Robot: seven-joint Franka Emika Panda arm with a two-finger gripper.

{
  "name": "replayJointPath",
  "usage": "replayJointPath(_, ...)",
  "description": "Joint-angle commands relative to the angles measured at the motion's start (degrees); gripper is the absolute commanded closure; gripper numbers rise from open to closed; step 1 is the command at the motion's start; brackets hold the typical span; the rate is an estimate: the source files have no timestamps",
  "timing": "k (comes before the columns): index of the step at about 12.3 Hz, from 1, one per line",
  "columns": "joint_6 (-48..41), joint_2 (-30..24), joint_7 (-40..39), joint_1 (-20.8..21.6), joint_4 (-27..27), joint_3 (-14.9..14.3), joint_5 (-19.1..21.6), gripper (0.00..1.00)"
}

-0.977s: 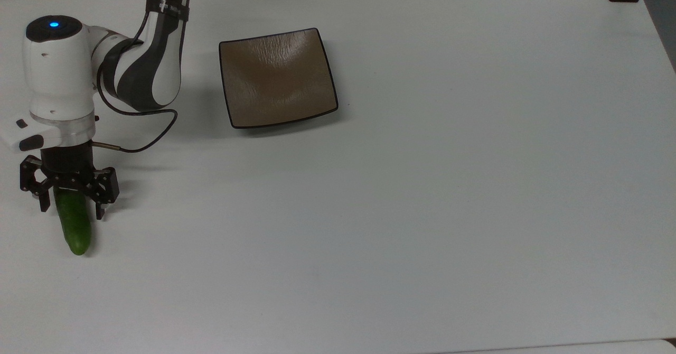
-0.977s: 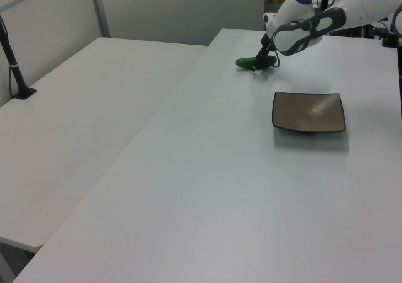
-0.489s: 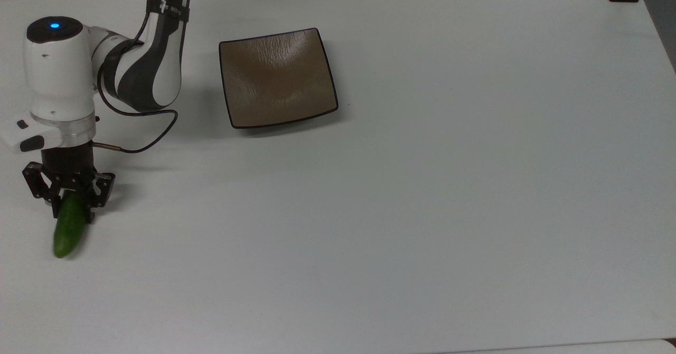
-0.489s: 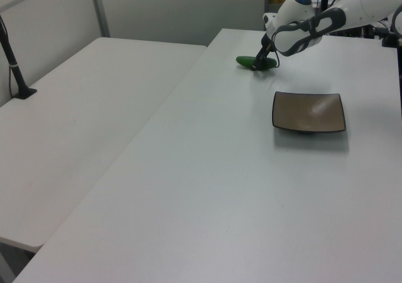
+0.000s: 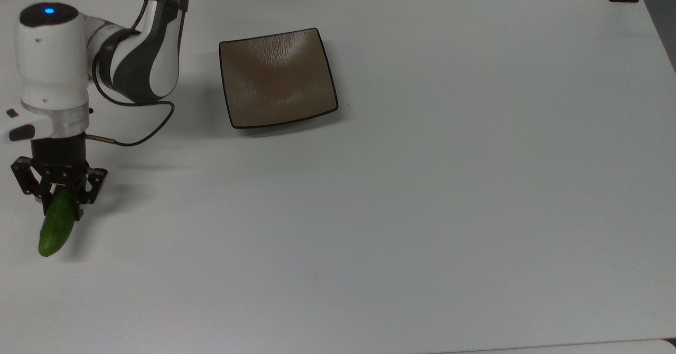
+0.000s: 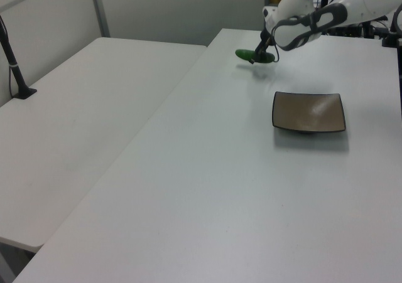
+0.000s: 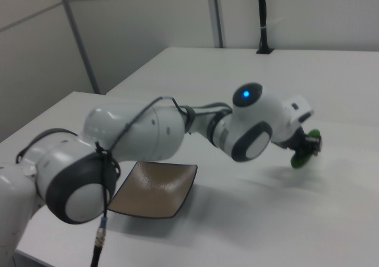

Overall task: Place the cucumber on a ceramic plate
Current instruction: 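Lift the cucumber and carry it toward the brown plate, then lower the held cucumber onto the center of the plate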

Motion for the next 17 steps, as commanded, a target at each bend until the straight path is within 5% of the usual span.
replayJointPath(1, -5.16, -12.71, -0.9, 0.98, -10.12, -0.34, -0.1, 0.88)
replayJointPath(11, -49.96, -40.67, -1.07, 8.17, -17.87, -0.16, 0.16, 0.87)
replayJointPath(17, -55.28, -50.79, 0.24, 13.54, -29.37, -0.16, 0.96, 0.86)
